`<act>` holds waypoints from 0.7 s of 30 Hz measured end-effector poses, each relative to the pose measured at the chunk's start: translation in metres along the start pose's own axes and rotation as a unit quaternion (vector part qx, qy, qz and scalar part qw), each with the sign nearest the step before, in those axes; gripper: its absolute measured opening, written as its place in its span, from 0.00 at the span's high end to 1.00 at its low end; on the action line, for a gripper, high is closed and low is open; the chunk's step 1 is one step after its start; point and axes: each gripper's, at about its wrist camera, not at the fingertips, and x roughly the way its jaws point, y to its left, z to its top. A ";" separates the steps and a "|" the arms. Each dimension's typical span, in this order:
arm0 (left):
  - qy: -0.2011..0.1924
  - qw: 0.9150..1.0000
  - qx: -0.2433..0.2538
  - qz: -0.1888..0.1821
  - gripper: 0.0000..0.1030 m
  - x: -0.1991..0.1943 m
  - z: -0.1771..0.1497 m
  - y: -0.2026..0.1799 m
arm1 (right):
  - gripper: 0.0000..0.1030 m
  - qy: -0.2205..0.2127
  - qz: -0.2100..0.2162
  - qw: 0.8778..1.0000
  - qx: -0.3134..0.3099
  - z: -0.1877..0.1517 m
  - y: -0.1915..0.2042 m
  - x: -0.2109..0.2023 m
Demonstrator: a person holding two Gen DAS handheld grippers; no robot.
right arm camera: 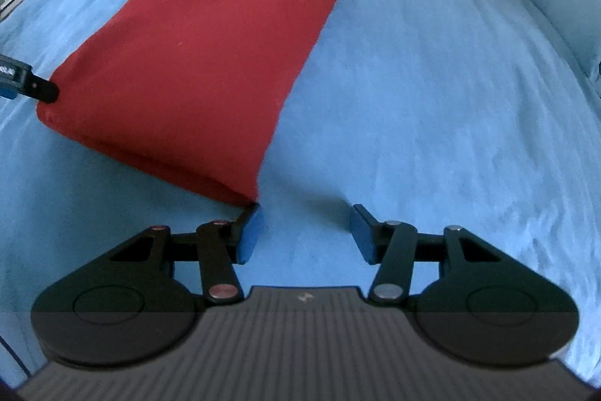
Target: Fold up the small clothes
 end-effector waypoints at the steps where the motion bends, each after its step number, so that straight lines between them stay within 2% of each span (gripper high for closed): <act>1: 0.001 1.000 0.002 0.000 0.10 -0.001 0.000 -0.001 | 0.35 0.000 0.000 1.000 0.004 0.001 -0.004 -0.002; 3: 0.001 1.000 0.000 0.002 0.10 -0.004 0.000 -0.001 | 0.34 -0.003 0.003 1.000 0.010 0.002 -0.011 -0.010; 8: -0.010 1.000 0.003 0.001 0.11 -0.030 0.010 -0.006 | 0.20 -0.025 0.025 0.999 0.030 0.025 -0.025 -0.038; 11: -0.038 0.999 0.013 -0.003 0.08 -0.060 0.026 -0.008 | 0.01 -0.047 0.041 0.998 0.032 0.050 -0.030 -0.056; 13: -0.051 0.999 0.013 -0.016 0.00 -0.073 0.040 -0.009 | 0.00 -0.056 0.057 0.996 0.038 0.071 -0.032 -0.063; 14: -0.055 0.998 0.011 -0.023 0.00 -0.075 0.046 -0.009 | 0.00 -0.060 0.066 0.995 0.044 0.083 -0.033 -0.064; 17: -0.043 0.997 -0.003 -0.059 0.00 -0.063 0.070 -0.007 | 0.00 -0.055 0.090 0.992 0.076 0.115 -0.038 -0.052; 21: -0.013 0.992 -0.025 -0.123 0.00 -0.013 0.092 -0.003 | 0.00 -0.011 0.126 0.985 0.119 0.144 -0.041 -0.008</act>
